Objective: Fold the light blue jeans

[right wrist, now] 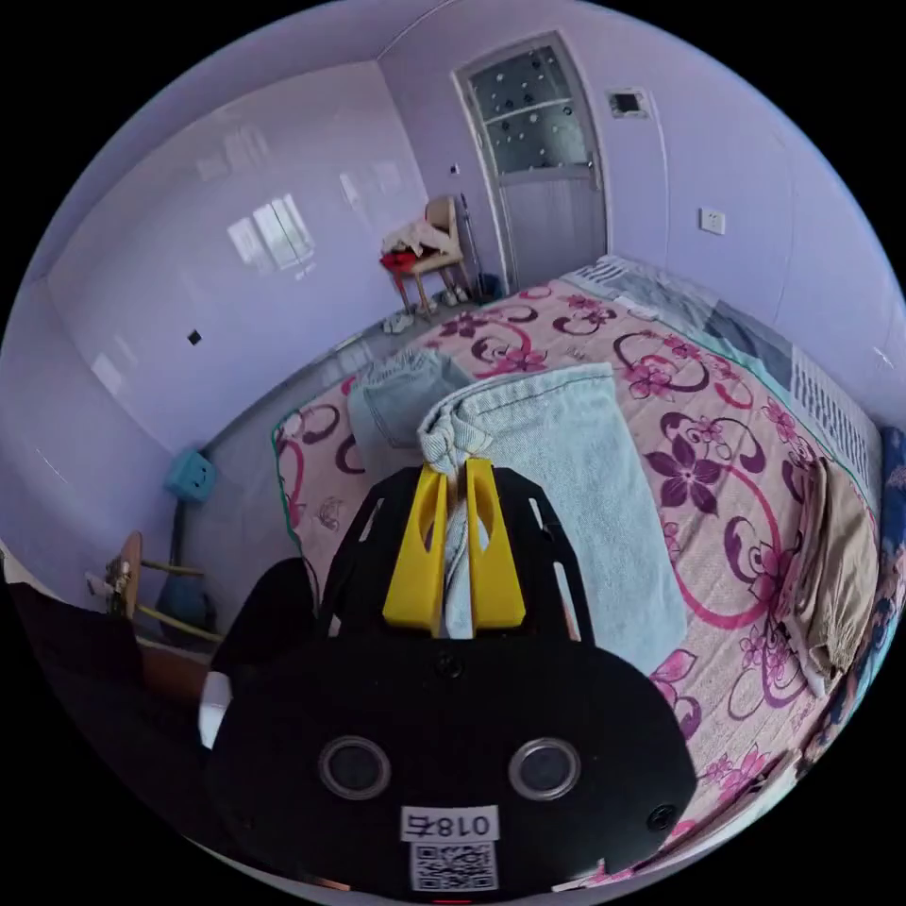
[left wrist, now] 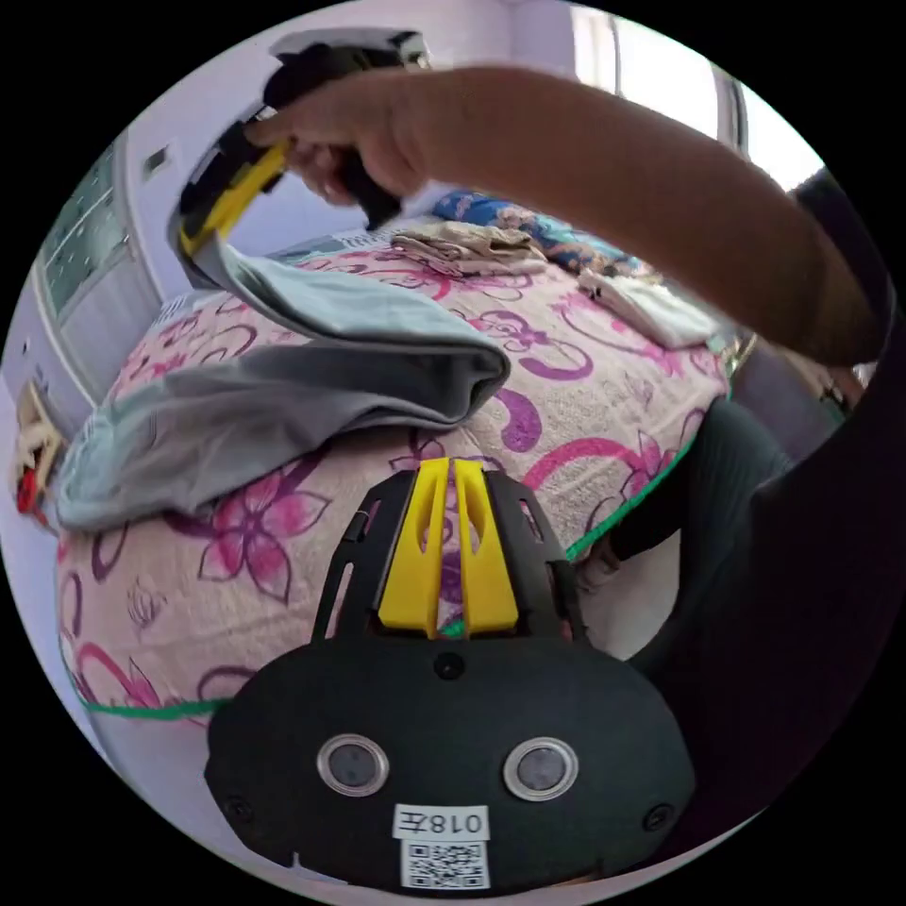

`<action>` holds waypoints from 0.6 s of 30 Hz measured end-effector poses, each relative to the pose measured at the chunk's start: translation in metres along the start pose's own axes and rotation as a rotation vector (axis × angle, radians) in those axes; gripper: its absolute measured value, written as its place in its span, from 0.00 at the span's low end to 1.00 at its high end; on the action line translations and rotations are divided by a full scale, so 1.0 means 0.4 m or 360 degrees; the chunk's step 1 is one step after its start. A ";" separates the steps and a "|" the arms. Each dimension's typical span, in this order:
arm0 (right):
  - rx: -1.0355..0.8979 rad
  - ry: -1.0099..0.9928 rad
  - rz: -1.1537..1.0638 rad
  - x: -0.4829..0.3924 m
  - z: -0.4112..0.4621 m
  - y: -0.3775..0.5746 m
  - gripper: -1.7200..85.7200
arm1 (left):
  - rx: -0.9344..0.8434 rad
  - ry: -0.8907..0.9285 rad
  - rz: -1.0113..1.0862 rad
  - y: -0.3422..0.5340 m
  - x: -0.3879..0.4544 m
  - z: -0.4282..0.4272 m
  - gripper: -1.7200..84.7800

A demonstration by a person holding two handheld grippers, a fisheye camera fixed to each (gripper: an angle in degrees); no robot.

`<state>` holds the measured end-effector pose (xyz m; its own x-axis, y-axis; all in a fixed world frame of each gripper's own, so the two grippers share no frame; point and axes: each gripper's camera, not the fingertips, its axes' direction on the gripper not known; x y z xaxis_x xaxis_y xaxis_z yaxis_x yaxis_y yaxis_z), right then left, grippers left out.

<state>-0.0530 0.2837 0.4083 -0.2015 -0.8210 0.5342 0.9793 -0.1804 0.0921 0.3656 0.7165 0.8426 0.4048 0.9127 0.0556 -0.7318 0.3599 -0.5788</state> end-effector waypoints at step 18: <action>0.0084 -0.0207 0.0923 0.444 -0.002 0.223 0.18 | 0.0314 0.0227 -0.1568 0.603 -0.887 0.144 0.11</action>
<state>-0.0014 0.1214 0.5108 0.3671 -0.7039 0.6080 0.9292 0.3074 -0.2052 0.0137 0.4906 0.7301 0.9292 0.1652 0.3305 -0.1089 0.9772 -0.1824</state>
